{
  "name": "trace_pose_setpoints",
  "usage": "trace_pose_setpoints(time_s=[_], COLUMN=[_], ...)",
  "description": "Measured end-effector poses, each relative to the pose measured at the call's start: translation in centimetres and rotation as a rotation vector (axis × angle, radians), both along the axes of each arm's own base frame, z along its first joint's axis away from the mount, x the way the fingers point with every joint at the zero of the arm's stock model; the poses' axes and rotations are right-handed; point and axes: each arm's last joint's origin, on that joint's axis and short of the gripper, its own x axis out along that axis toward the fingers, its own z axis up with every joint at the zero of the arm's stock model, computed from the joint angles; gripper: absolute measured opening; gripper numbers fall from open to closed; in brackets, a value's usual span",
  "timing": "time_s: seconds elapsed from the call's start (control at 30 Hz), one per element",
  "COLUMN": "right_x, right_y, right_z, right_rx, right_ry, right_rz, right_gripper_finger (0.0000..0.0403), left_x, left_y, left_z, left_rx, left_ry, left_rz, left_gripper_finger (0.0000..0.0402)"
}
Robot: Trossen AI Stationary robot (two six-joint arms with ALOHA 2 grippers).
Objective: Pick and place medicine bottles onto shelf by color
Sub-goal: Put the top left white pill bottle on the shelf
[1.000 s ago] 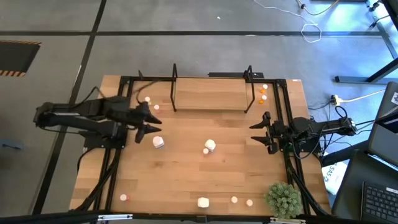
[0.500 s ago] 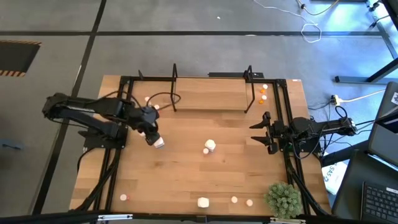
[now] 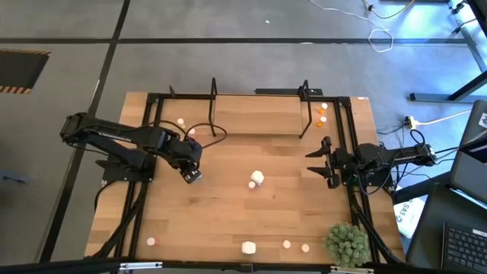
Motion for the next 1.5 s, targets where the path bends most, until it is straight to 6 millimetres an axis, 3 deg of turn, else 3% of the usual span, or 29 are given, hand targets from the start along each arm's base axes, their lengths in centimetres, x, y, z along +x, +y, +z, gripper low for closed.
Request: trace_pose_setpoints(time_s=[1.03, 1.5], right_x=[0.0, 0.0], right_y=[0.0, 0.0], right_z=[0.0, 0.0], right_rx=[-0.003, -0.005], right_ry=[0.000, 0.000], right_rz=[0.000, -0.001], right_gripper_finger=[0.0223, 0.0223], left_x=[1.5, 1.0], left_y=[-0.1, 0.0], left_z=[0.7, 0.0], left_rx=[0.005, 0.001], left_ry=[-0.171, -0.073], left_rz=[0.003, 0.048], left_gripper_finger=[0.0171, 0.0171])
